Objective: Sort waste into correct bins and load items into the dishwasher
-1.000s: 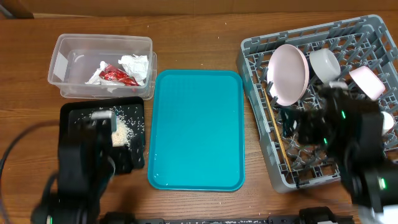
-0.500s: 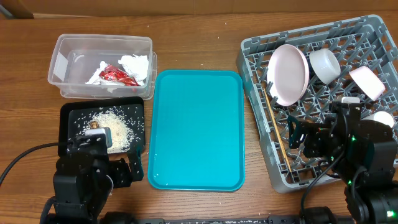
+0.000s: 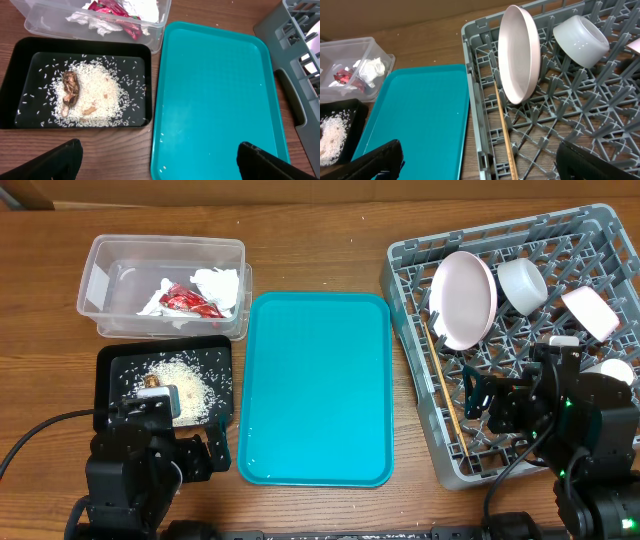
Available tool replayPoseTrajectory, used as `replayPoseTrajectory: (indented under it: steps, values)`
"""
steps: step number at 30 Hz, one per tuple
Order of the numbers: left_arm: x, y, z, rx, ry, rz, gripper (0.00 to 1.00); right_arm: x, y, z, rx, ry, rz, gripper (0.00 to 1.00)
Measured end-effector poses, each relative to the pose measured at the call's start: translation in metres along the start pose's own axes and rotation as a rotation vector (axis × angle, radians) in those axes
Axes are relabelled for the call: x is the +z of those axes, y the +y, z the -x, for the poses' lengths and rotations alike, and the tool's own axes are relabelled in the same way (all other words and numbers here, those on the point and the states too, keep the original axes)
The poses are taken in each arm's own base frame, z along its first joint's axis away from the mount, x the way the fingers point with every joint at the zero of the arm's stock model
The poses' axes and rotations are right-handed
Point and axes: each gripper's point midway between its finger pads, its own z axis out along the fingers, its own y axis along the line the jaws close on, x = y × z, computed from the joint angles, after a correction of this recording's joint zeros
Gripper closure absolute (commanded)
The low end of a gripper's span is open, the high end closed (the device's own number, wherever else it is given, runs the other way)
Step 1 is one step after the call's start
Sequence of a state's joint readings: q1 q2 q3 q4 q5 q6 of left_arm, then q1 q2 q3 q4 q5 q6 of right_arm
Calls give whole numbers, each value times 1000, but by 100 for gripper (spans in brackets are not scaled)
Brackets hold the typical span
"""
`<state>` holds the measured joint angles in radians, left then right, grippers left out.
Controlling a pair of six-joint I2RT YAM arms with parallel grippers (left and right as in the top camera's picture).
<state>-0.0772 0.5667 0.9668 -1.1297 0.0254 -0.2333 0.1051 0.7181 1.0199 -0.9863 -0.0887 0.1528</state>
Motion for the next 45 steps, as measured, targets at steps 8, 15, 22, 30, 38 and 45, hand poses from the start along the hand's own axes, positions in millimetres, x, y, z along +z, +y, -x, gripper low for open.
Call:
replayPoseTrajectory:
  steps: [8, 15, 22, 30, 38, 45]
  values:
    - [0, 0, 0, 0, 0, 0, 0, 0, -6, -5, 3, 17, -30, 0]
    - [0, 0, 0, 0, 1, 0, 0, -5, -10, -6, -6, -91, -36, 0]
    - [0, 0, -1, 0, 3, 0, 0, 2, -14, -10, -22, -297, 3, 0]
    - [1, 0, -2, 0, 6, 1, 0, 23, -17, -14, -45, -578, 68, 0]
    - [2, 0, -2, 0, 6, 1, 0, 33, -21, -26, -59, -756, 110, 0]
    - [2, 0, -2, 0, 6, 1, 0, 30, -22, -28, -62, -827, 121, 0]
